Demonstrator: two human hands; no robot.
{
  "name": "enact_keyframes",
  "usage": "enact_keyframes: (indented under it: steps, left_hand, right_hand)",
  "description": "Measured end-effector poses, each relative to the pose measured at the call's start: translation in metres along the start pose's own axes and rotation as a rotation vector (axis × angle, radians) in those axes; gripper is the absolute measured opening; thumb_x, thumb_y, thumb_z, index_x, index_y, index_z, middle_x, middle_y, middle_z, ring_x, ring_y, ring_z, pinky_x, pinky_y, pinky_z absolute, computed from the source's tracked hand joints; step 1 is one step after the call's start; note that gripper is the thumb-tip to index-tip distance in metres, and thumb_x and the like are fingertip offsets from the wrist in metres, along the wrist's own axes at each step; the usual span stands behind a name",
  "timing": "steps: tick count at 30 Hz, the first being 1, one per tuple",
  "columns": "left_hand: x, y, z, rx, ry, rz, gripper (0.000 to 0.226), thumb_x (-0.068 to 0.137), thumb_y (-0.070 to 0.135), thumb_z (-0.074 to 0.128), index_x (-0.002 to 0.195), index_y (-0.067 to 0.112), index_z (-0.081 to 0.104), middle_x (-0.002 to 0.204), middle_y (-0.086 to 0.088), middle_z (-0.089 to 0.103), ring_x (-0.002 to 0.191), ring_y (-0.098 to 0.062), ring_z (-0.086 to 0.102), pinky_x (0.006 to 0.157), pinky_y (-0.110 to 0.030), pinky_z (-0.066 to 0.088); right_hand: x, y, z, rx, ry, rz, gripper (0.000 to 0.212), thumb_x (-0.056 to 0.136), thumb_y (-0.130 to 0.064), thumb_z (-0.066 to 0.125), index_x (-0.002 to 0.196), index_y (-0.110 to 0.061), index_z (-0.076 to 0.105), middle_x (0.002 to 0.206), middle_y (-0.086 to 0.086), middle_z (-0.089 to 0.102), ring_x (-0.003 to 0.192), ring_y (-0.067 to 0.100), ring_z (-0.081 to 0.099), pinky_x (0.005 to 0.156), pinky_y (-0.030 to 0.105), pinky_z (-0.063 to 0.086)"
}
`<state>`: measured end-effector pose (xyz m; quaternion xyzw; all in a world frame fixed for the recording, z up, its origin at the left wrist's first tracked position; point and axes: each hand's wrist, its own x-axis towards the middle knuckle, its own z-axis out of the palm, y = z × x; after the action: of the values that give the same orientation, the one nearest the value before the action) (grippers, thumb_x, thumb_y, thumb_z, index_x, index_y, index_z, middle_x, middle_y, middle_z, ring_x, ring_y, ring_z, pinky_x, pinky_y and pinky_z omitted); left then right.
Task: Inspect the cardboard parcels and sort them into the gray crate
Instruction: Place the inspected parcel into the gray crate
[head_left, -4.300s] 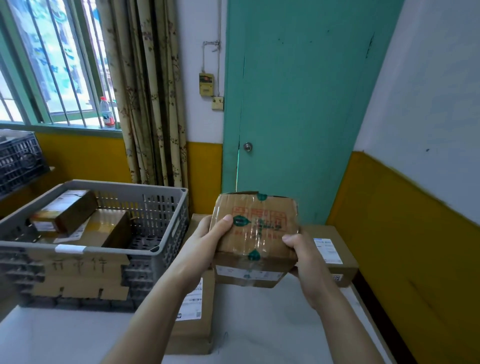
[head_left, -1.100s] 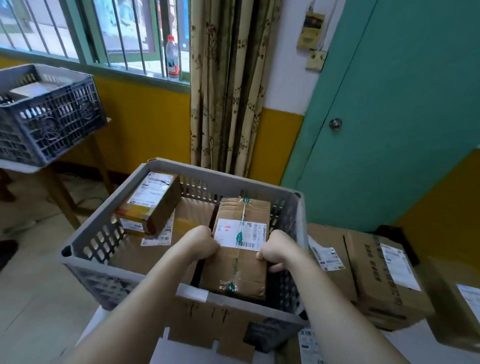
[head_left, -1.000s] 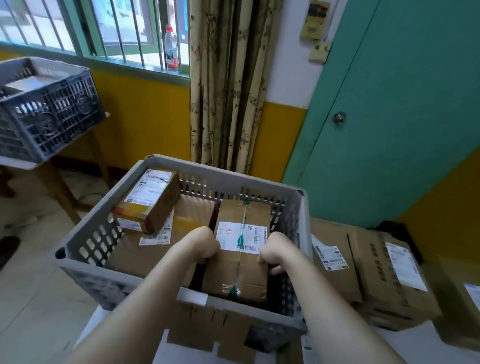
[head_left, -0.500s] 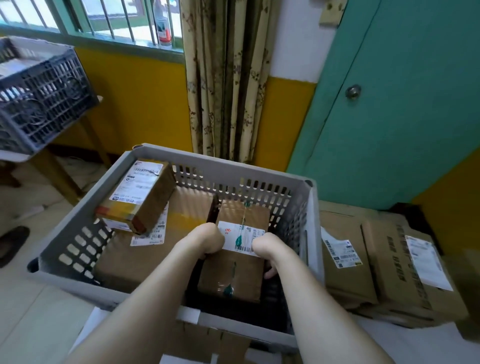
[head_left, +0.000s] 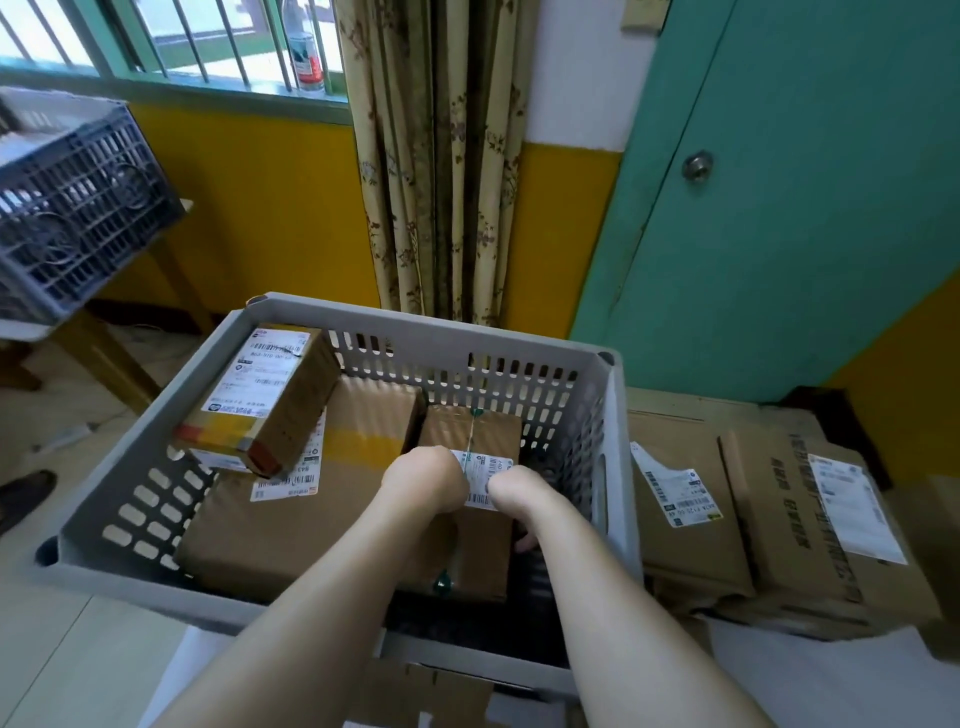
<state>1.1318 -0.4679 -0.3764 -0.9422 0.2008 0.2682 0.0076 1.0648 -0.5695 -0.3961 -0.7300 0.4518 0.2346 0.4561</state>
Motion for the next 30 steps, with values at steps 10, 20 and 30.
enact_keyframes:
  steps: [10,20,30]
  left_hand:
    - [-0.022,-0.018,-0.020,-0.316,0.190,-0.033,0.032,0.104,0.034,0.047,0.098,0.009,0.065,0.090,-0.005,0.067,0.074,-0.020,0.063,0.059,-0.028,0.045]
    - [-0.113,0.028,-0.037,-0.919,0.555,0.296,0.014,0.101,0.033,0.055,0.103,0.023,0.064,0.093,0.012,0.066,0.091,-0.012,0.063,0.076,-0.029,0.046]
    - [-0.225,0.103,0.002,-1.129,0.476,0.711,0.007,0.101,0.029,0.063,0.103,0.023,0.067,0.093,0.012,0.071,0.089,0.003,0.066,0.074,-0.011,0.052]
  right_hand:
    - [-0.040,-0.007,-0.024,-0.058,0.285,-0.265,0.057,0.104,-0.043,0.043,0.150,-0.009,0.046,0.132,0.012,0.063,0.109,0.028,0.062,0.075,0.028,0.040]
    - [-0.140,0.041,-0.082,0.336,0.613,-0.634,0.028,0.099,-0.040,0.054,0.109,-0.020,0.072,0.099,-0.006,0.074,0.095,0.015,0.068,0.080,0.034,0.056]
    - [-0.184,0.171,-0.127,0.568,0.786,-0.558,0.033,0.080,-0.059,0.052,0.088,-0.032,0.070,0.088,-0.019,0.076,0.087,0.009,0.072,0.085,0.050,0.060]
